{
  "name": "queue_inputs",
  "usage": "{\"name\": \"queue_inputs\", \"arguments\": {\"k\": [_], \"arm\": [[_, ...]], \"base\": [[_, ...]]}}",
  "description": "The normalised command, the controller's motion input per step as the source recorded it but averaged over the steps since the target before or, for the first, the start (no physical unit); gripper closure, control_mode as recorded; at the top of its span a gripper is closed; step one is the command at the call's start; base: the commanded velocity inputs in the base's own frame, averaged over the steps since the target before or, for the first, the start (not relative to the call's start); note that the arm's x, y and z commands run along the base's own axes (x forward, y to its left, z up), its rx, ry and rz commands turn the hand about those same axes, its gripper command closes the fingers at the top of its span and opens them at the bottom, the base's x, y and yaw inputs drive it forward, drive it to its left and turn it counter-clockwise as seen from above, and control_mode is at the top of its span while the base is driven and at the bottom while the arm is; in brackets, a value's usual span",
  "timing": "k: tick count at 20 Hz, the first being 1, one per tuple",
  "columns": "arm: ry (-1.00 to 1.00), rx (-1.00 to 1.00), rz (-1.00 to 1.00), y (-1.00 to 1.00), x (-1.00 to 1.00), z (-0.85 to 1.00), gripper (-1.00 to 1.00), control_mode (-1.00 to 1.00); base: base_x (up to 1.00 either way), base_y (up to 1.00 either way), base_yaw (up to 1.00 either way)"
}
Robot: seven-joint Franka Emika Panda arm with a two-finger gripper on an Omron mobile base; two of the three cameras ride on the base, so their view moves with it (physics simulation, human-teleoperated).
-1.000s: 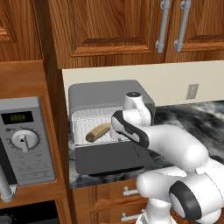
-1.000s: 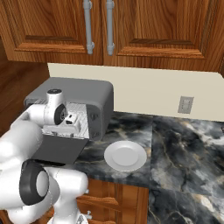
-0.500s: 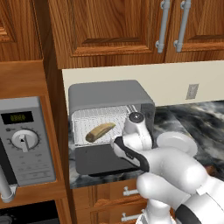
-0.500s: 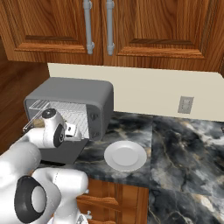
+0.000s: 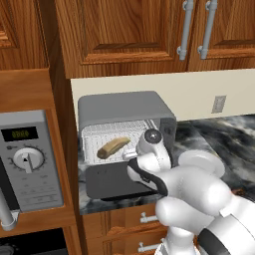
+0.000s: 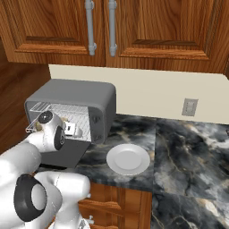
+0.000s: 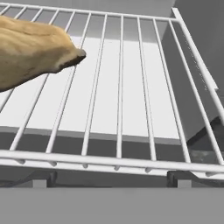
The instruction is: Pull the toaster oven rack outwards. Pick up the baguette from the plate and place it on the toaster oven rack. Close the toaster oven door fully and set the temperature to the lowest setting.
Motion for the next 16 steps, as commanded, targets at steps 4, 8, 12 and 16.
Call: {"name": "queue_inputs", "arguments": {"k": [4,8,12,16], "arm": [[-0.02,0.0,0.0,0.0,0.4,0.0,-1.0,-1.0],[-0.01,0.0,0.0,0.0,0.38,0.0,-1.0,-1.0],[-0.03,0.0,0.0,0.0,0.31,0.05,-1.0,-1.0],[-0.05,0.0,0.0,0.0,0.3,0.13,-1.0,-1.0]], "base": [[0.0,0.0,0.0],[0.0,0.0,0.0],[0.0,0.0,0.0],[0.0,0.0,0.0]]}}
